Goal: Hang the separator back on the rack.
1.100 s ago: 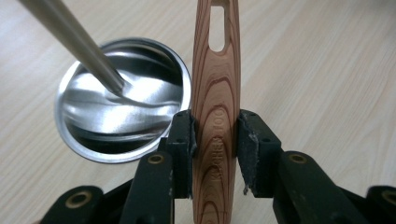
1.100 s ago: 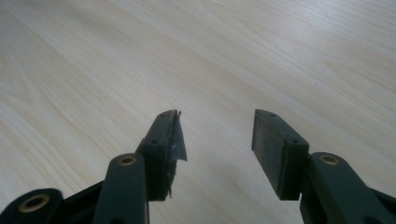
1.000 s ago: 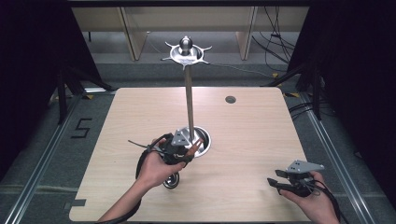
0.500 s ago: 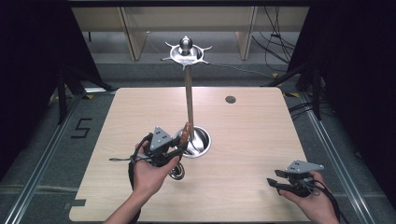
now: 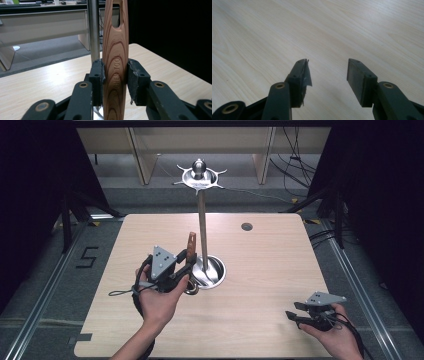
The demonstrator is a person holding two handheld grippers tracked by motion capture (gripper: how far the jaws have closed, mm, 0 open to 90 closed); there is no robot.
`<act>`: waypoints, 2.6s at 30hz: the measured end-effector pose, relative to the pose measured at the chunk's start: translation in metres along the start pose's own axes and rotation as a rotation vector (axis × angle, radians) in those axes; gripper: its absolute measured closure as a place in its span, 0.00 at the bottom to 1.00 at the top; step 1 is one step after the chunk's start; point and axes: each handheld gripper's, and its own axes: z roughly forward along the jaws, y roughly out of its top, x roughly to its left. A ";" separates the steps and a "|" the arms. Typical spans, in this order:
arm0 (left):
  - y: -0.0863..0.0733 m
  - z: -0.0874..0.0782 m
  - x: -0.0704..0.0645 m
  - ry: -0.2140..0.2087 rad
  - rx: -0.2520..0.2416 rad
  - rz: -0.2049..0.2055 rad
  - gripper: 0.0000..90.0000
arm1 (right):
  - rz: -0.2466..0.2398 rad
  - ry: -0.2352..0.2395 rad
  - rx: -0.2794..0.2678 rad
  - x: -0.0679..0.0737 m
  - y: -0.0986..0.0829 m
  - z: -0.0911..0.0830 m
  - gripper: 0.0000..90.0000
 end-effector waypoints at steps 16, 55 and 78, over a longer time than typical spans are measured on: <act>0.014 -0.005 -0.006 0.030 -0.046 -0.008 0.75 | -0.003 -0.003 -0.006 0.000 0.000 0.000 0.57; 0.043 -0.009 -0.010 0.066 -0.126 -0.014 0.75 | -0.006 0.001 -0.005 0.000 0.000 -0.001 0.57; 0.053 -0.006 -0.018 0.078 -0.156 -0.008 0.75 | -0.024 -0.003 -0.006 -0.002 0.001 -0.001 0.57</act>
